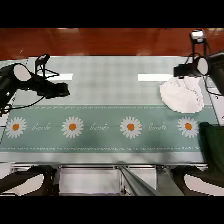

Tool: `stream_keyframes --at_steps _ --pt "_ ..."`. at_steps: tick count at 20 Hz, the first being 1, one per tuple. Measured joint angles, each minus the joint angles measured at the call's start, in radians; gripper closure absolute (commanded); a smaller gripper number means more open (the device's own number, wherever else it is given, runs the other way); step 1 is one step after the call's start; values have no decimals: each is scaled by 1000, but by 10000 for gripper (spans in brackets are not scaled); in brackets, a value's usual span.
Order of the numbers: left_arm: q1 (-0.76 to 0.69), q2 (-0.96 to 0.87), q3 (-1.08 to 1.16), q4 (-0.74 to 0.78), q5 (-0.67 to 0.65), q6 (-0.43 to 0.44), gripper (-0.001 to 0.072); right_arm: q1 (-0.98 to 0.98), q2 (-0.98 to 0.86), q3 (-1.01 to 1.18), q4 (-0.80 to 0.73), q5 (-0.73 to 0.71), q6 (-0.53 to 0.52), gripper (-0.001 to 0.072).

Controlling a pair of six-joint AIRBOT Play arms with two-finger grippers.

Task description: Fold the shirts.

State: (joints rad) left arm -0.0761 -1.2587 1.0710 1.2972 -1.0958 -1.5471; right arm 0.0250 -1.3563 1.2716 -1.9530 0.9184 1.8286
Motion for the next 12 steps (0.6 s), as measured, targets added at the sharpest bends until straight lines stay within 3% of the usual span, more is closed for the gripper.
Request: stream_keyframes --at_steps 3,8,9,10,11,12 --pt "-15 100 -92 -27 -6 52 198 -151 -68 4 67 56 -3 301" --pt "-27 247 -275 -50 111 85 198 -277 -194 6 249 90 -68 306" --pt "-28 257 -294 -53 129 86 198 -286 -218 6 269 95 -74 333" --pt "-29 266 -309 -55 141 89 198 -293 -237 6 286 97 -77 458" --pt "-29 272 -319 -56 164 90 198 -298 -252 6 303 102 -82 663" --pt "-29 276 -327 -56 178 92 198 -301 -261 8 320 106 -83 688"
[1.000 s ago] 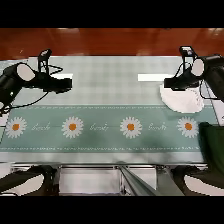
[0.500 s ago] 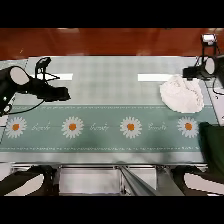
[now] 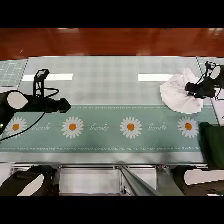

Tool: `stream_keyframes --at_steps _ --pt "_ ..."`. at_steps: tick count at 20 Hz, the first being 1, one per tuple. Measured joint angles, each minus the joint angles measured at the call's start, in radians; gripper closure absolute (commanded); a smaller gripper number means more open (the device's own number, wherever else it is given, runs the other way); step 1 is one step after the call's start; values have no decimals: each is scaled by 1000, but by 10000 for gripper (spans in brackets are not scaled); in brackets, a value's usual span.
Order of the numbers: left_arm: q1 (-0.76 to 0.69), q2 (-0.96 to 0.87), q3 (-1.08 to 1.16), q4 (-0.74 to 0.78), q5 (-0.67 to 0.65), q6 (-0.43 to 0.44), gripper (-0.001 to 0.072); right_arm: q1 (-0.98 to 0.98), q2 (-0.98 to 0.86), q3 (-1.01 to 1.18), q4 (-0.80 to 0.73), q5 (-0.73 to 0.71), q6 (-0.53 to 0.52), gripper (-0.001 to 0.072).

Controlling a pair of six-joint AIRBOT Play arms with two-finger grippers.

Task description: Fold the shirts.

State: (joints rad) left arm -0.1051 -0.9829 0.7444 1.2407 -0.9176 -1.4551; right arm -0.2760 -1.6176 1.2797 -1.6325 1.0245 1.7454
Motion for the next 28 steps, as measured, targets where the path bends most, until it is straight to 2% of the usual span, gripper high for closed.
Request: stream_keyframes --at_steps 5,10,14,18,22,28 --pt "100 19 26 49 27 3 198 -6 58 80 58 65 -73 688" --pt "306 124 72 22 -25 -16 198 -7 263 276 113 75 -157 688" --pt "356 238 81 -18 -69 -18 198 40 437 407 216 50 -256 688" --pt "348 322 80 -38 -114 -18 198 197 562 460 249 47 -315 688" --pt "338 393 72 -55 -140 -2 199 420 609 475 245 78 -336 688" --pt "333 449 19 -75 -166 3 199 728 477 478 218 229 -324 688"
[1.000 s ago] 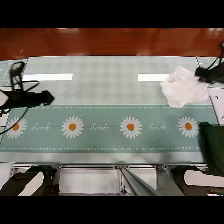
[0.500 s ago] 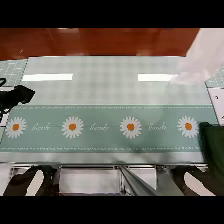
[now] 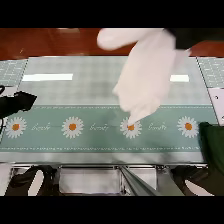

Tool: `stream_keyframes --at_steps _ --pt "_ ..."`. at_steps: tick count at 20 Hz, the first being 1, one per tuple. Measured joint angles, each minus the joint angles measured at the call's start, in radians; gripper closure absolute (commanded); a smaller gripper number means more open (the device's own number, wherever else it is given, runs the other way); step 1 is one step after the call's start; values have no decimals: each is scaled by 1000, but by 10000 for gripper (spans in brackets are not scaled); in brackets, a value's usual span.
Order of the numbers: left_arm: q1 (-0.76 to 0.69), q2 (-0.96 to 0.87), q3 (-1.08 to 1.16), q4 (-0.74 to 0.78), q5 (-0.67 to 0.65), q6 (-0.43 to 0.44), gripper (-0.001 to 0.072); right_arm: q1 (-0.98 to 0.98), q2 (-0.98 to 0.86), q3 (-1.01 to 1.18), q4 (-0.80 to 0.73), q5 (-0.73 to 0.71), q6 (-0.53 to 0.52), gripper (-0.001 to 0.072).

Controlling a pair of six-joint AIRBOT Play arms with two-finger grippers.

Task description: Fold the shirts.

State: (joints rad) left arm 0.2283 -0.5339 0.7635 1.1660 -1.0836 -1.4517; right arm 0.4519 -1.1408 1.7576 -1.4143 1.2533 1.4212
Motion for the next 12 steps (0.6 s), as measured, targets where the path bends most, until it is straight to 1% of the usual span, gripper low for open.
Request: stream_keyframes --at_steps 3,5,6,7,8,10,12 --pt "0 5 -51 -27 -8 0 199 130 -150 1 26 47 8 688" --pt "0 7 -86 -41 -18 0 199 216 -276 1 54 49 11 688" --pt "0 7 -100 -45 -24 0 198 252 -334 1 64 42 12 677" --pt "0 8 -112 -49 -35 0 199 283 -388 1 73 27 17 526" --pt "0 8 -120 -52 -42 0 199 311 -442 1 79 13 29 299" --pt "0 8 -130 -55 -47 0 199 342 -514 1 83 -8 42 306" --pt "0 5 -136 -58 -57 0 199 334 -537 1 38 6 61 306"
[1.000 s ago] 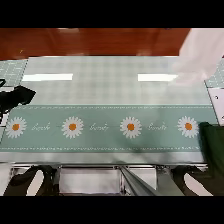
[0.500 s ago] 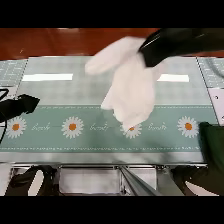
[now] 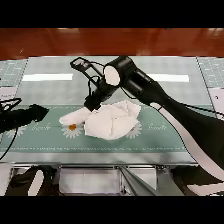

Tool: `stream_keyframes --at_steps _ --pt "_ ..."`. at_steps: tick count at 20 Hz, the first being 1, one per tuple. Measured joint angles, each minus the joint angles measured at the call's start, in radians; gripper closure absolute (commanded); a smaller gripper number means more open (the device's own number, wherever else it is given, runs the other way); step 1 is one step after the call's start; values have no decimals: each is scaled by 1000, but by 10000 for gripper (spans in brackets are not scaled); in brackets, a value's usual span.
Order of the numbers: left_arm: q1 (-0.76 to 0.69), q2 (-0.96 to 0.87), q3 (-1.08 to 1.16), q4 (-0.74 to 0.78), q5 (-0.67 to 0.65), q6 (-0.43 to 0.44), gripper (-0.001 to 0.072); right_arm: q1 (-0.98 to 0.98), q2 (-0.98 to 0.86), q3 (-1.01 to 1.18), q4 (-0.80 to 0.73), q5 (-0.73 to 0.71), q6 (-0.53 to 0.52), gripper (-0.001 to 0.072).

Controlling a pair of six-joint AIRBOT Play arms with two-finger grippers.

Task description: Fold the shirts.

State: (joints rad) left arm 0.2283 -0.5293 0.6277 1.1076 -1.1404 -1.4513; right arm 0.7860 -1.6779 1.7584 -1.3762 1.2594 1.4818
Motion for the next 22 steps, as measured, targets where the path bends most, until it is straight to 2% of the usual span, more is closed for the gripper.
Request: stream_keyframes --at_steps 4,7,10,12,15,22 --pt "0 -51 -6 -1 -105 3 199 -163 85 -43 -189 132 65 306" --pt "-1 -131 -35 -29 -193 20 199 -384 257 -253 -209 107 133 306" --pt "-26 -233 -108 -150 -190 93 199 -608 464 -582 -64 -31 151 306" --pt "-72 -317 -148 -241 -133 153 199 -742 588 -794 48 -100 114 306" --pt "-164 -462 -154 -310 -27 202 199 -903 730 -1022 188 -129 32 306" --pt "-378 -764 -42 -393 124 213 202 -1040 853 -1174 315 -92 -65 307"
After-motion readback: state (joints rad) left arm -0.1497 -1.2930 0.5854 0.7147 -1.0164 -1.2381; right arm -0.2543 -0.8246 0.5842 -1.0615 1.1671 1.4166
